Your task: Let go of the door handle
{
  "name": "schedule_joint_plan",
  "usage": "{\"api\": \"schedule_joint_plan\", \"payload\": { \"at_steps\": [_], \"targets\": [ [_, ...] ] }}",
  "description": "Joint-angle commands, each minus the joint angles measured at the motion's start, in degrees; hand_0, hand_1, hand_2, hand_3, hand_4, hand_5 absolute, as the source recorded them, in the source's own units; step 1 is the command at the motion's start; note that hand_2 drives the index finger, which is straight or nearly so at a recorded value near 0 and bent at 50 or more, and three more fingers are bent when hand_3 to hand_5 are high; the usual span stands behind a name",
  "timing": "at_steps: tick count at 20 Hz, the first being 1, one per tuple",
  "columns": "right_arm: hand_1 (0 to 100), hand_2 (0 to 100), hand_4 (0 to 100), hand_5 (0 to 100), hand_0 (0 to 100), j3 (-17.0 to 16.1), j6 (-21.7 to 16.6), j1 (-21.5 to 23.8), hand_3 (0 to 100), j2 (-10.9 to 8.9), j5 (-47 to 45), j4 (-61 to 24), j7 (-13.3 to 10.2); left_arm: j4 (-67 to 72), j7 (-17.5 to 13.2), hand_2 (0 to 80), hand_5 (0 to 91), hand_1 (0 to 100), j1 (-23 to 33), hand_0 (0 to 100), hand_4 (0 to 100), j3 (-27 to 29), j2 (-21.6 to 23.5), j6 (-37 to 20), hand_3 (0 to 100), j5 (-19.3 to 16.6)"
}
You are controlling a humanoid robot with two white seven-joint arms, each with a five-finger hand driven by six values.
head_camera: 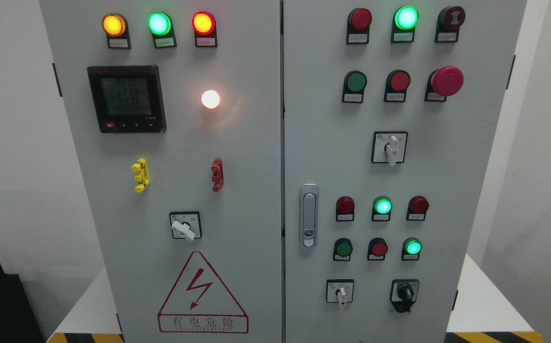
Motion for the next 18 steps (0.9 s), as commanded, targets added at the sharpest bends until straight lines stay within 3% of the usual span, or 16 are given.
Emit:
{"api": "schedule_joint_plan", "payload": {
  "at_steps": [1, 14, 16, 17, 18],
  "targets": [
    [4, 0, 0, 0, 36, 0.0, 0.1, 0.0, 1, -0.02, 0.0, 0.1, 0.1, 1.0, 0.0, 0.0, 0.0, 39, 0.0, 12, 0, 0.6, 0.0, 0.0, 0, 0.0],
    [4, 0, 0, 0, 36, 0.1, 0.0, 0.0, 4, -0.02, 0.1, 0.1, 0.1, 1.0, 0.0, 0.0, 0.0, 39, 0.0, 12, 0, 0.6, 0.0, 0.0, 0, 0.0],
    [9, 0, 12, 0, 35, 0.0, -0.7, 0.1, 11, -0.02, 1.7, 0.1, -0.1, 1.0, 0.0, 0.0, 0.0, 39, 0.0, 12, 0, 0.6, 0.0, 0.0, 0, 0.0],
    [10, 0, 14, 0, 35, -0.2, -1.3, 0.1, 12, -0.02, 3.7, 0.1, -0.4, 1.0, 0.0, 0.0, 0.0, 39, 0.0, 12, 0, 0.6, 0.0, 0.0, 0, 0.0],
    [18, 0, 28, 6, 34, -0.4, -1.9, 0.0, 24, -0.02, 5.8, 0.2, -1.1, 1.0, 0.0, 0.0, 0.0, 39, 0.0, 12, 0, 0.6, 0.0, 0.0, 0, 0.0]
  ]
}}
